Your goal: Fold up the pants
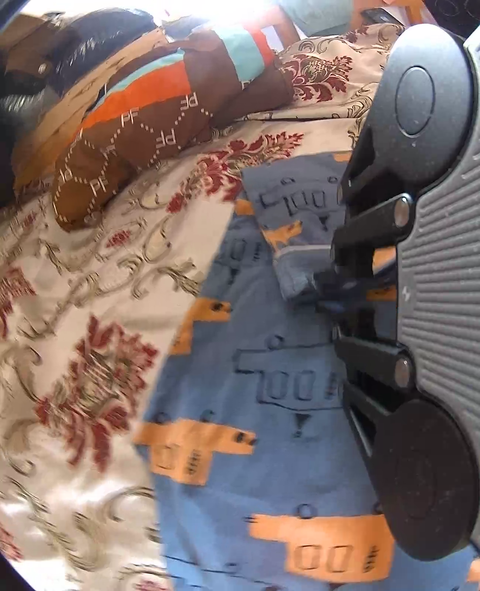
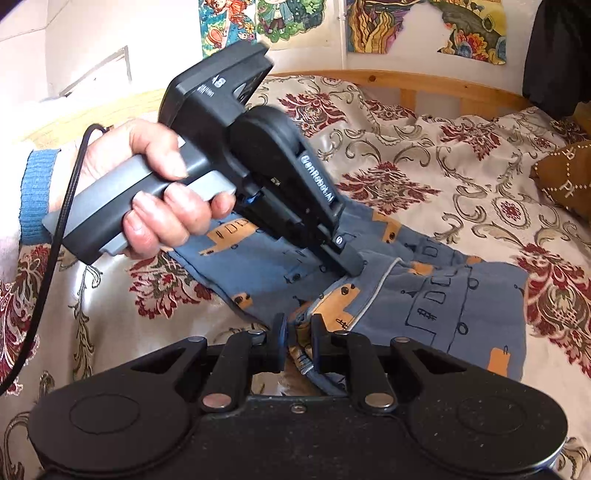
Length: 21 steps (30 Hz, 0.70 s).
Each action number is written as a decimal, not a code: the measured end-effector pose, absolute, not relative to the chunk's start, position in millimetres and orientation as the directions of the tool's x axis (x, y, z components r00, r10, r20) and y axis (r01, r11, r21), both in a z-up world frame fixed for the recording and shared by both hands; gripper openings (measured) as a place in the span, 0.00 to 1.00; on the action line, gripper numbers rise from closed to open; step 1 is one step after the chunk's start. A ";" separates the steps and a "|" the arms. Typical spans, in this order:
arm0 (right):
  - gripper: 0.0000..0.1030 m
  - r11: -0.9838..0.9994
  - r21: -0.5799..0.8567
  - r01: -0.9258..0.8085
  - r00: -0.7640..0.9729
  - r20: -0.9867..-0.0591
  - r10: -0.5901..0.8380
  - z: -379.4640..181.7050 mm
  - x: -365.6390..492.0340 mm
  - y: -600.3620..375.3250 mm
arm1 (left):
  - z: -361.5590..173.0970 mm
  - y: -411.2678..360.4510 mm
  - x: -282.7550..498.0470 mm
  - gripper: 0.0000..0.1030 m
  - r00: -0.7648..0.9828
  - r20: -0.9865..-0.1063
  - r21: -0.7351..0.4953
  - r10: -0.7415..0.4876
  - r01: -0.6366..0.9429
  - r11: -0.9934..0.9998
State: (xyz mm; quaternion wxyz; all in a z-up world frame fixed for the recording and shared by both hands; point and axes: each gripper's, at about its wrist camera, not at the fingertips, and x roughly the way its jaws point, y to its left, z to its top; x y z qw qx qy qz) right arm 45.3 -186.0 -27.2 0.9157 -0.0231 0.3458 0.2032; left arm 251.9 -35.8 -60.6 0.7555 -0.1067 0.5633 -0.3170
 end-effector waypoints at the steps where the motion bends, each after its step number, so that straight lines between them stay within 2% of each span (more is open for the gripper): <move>1: 0.13 0.919 0.097 -0.383 0.683 -0.640 0.352 -26.7 43.2 -189.1 | -63.3 -33.7 251.7 0.30 0.154 -0.774 -0.538 -0.615 0.352 0.766; 4: 0.13 0.924 0.109 -0.365 0.692 -0.632 0.348 -26.0 38.5 -197.3 | -66.6 -31.2 252.9 0.38 0.137 -0.754 -0.578 -0.643 0.327 0.747; 6: 0.13 0.926 0.137 -0.352 0.700 -0.618 0.358 -24.1 36.1 -202.8 | -68.1 -31.2 255.5 0.54 0.108 -0.739 -0.611 -0.665 0.308 0.729; 8: 0.13 0.923 0.166 -0.347 0.707 -0.601 0.374 -21.7 34.6 -208.1 | -69.9 -31.2 257.7 0.60 0.079 -0.718 -0.649 -0.692 0.284 0.706; 10: 0.13 0.922 0.181 -0.344 0.707 -0.597 0.381 -21.2 33.3 -211.2 | -70.1 -33.5 258.6 0.54 0.086 -0.726 -0.640 -0.682 0.280 0.716; 11: 0.13 0.921 0.185 -0.342 0.705 -0.598 0.381 -21.7 32.8 -212.0 | -70.2 -36.7 258.8 0.39 0.090 -0.740 -0.622 -0.667 0.286 0.728; 12: 0.13 0.922 0.188 -0.339 0.704 -0.599 0.381 -21.9 32.3 -212.7 | -71.0 -39.8 259.4 0.30 0.090 -0.754 -0.605 -0.651 0.292 0.741; 13: 0.13 0.922 0.193 -0.337 0.703 -0.600 0.382 -22.2 32.2 -213.4 | -72.4 -42.1 260.0 0.27 0.086 -0.757 -0.604 -0.648 0.287 0.744; 14: 0.13 0.921 0.198 -0.335 0.702 -0.600 0.384 -22.1 32.6 -213.6 | -73.9 -42.4 260.2 0.18 0.083 -0.749 -0.618 -0.658 0.273 0.738; 15: 0.13 0.920 0.200 -0.336 0.701 -0.600 0.386 -21.8 32.8 -213.7 | -75.1 -42.3 260.2 0.14 0.083 -0.741 -0.630 -0.667 0.257 0.733; 17: 0.13 0.919 0.196 -0.341 0.700 -0.600 0.387 -20.8 32.6 -212.3 | -74.5 -42.2 258.9 0.10 0.095 -0.736 -0.635 -0.671 0.249 0.732; 21: 0.13 0.912 0.197 -0.360 0.692 -0.598 0.403 -20.3 37.3 -205.3 | -64.7 -42.9 257.3 0.08 0.123 -0.749 -0.601 -0.651 0.285 0.747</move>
